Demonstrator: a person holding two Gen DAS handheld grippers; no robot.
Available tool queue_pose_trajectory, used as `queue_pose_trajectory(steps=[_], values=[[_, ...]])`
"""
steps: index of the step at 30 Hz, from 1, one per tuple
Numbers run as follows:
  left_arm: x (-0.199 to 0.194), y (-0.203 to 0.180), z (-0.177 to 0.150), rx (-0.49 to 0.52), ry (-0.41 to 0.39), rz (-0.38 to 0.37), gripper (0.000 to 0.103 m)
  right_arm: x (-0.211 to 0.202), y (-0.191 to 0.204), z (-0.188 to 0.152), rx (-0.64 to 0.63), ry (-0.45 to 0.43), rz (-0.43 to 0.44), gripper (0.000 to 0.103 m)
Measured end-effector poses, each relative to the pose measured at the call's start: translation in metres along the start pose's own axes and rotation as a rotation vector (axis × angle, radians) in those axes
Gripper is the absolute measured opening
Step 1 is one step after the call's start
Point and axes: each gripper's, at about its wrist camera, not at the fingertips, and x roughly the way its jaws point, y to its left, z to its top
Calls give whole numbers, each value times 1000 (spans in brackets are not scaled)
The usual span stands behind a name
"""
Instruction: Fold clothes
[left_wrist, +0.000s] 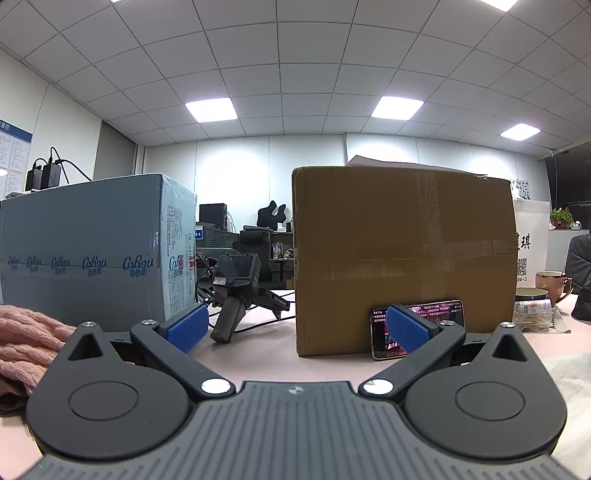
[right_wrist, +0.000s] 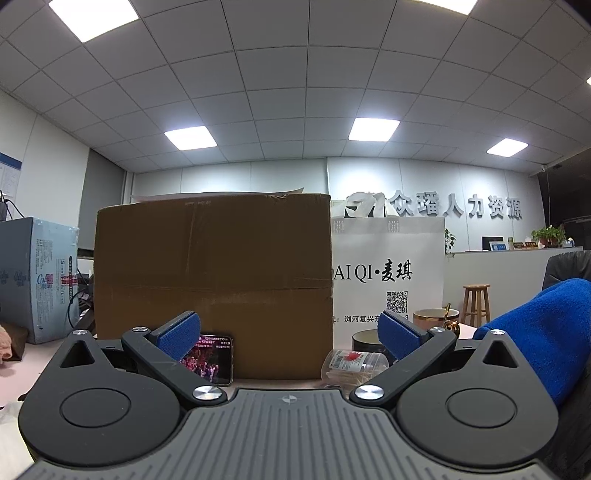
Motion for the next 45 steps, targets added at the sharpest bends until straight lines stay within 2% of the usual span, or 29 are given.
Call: queue_pose_trajectory(steps=[45], values=[[-3, -6, 0, 24, 9, -26, 103, 2, -3, 2, 24, 16, 53, 103]])
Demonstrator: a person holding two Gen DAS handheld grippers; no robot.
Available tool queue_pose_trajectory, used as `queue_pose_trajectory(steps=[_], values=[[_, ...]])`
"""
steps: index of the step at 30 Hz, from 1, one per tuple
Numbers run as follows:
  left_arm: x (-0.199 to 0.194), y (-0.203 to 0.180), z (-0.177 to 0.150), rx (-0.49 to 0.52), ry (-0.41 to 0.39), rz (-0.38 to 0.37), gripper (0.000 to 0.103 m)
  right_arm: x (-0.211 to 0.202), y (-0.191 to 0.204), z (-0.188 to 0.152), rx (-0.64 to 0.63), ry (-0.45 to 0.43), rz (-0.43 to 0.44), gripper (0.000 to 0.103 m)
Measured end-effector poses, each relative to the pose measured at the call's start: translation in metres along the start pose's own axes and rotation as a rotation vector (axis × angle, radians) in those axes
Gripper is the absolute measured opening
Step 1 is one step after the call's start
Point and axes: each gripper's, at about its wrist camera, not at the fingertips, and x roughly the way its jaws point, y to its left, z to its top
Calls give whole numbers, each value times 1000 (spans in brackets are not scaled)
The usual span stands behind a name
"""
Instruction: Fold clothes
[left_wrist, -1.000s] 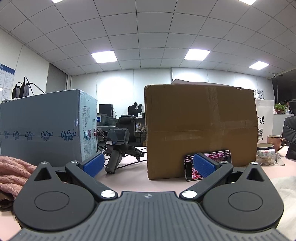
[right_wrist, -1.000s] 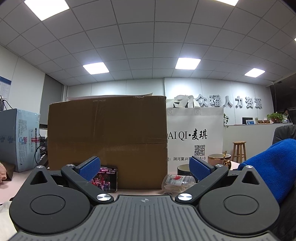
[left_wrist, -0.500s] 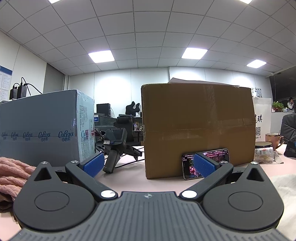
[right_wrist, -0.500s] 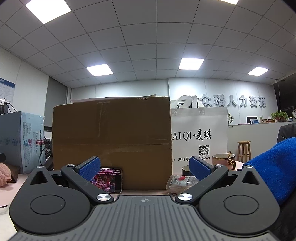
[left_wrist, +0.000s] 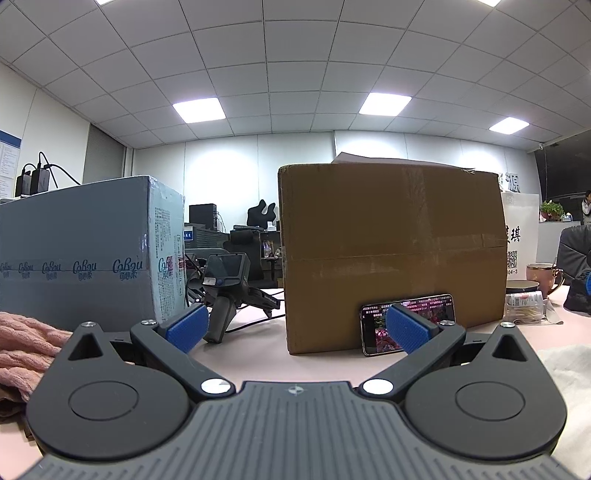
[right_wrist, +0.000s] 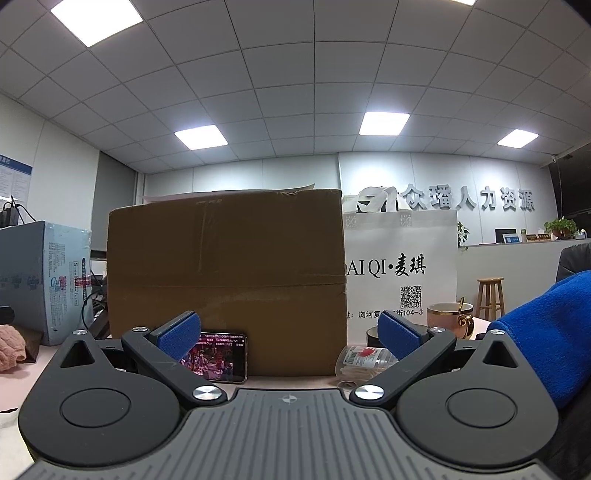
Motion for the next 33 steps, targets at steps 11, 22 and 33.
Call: queue_pose_trajectory(steps=[11, 22, 33], values=[[0, -1, 0, -1, 4, -5, 103, 1, 0, -1, 1, 6, 5, 103], [1, 0, 0, 2, 8, -10, 103, 0, 0, -1, 2, 12, 11, 103], [2, -2, 0, 6, 10, -16, 103, 1, 1, -1, 2, 17, 16, 103]])
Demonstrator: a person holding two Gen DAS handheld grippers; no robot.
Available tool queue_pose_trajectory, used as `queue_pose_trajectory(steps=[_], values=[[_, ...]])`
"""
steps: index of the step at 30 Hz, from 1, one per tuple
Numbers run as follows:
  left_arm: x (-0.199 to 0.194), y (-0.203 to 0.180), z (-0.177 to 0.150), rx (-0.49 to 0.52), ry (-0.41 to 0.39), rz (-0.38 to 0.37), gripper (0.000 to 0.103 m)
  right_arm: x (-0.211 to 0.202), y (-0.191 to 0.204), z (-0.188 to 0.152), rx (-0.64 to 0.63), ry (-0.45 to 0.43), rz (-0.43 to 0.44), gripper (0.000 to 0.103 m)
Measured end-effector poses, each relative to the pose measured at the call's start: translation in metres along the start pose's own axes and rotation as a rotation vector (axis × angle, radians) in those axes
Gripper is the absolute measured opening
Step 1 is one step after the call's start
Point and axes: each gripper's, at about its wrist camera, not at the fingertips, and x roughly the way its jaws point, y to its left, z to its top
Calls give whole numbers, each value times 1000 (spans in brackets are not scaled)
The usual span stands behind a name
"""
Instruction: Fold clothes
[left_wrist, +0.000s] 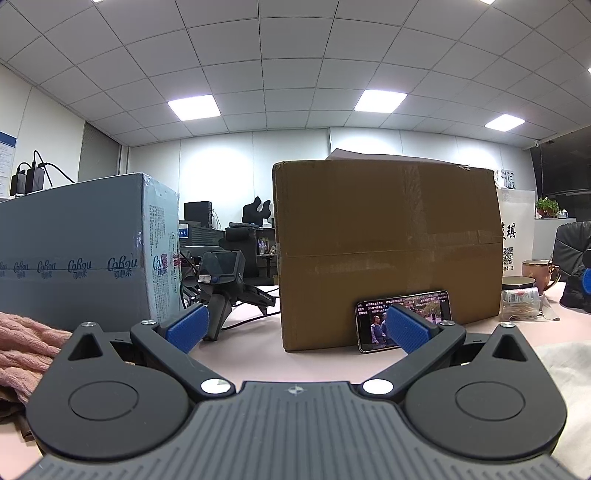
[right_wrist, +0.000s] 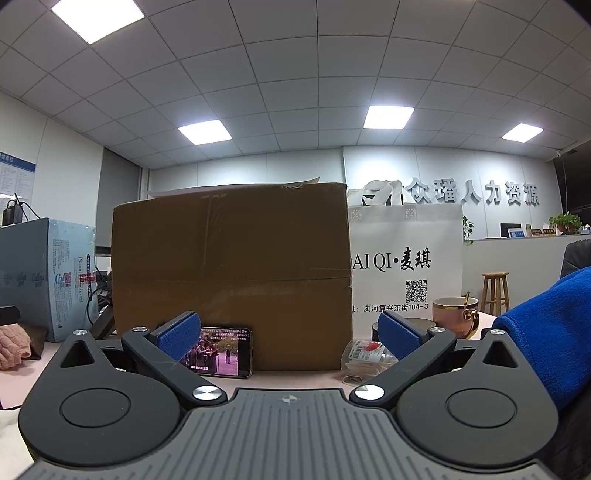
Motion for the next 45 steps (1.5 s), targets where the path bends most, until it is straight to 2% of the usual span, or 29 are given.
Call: queue_pose_trajectory(steps=[45], values=[[2, 0, 1, 10, 4, -14, 103, -1, 0, -1, 3, 16, 17, 103]])
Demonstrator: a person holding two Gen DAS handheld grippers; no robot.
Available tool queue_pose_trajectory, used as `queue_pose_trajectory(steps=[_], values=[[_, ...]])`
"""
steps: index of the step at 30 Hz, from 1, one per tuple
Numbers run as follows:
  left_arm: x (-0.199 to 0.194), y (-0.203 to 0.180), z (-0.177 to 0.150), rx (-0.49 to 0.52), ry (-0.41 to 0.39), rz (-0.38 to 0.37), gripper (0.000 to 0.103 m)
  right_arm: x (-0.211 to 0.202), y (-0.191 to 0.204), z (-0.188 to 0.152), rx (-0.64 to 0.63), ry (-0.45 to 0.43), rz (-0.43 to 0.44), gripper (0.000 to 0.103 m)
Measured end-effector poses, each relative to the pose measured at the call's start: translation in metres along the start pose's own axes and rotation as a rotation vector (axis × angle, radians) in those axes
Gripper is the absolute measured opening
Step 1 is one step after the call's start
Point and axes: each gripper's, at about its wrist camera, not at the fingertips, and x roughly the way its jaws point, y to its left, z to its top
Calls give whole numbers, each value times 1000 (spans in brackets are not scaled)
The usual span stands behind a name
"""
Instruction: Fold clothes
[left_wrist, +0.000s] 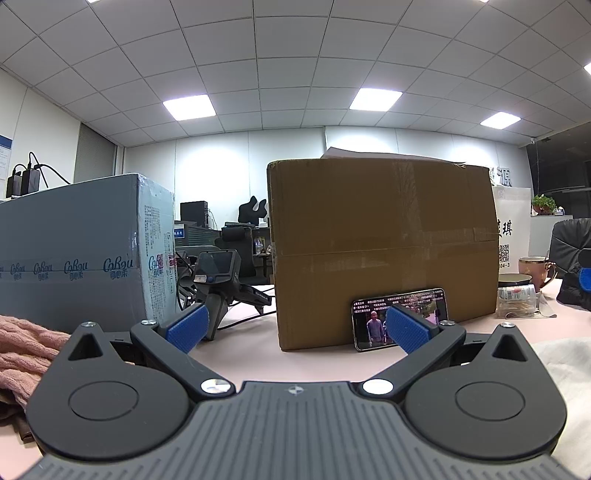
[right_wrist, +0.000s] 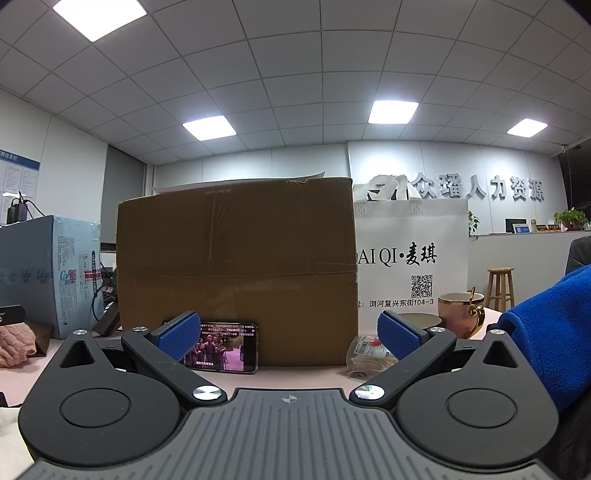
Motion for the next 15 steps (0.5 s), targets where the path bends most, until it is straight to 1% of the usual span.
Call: queue_pose_trajectory(steps=[15], values=[[1, 0, 0, 1, 2, -3, 103, 2, 0, 0, 1, 4, 3, 103]])
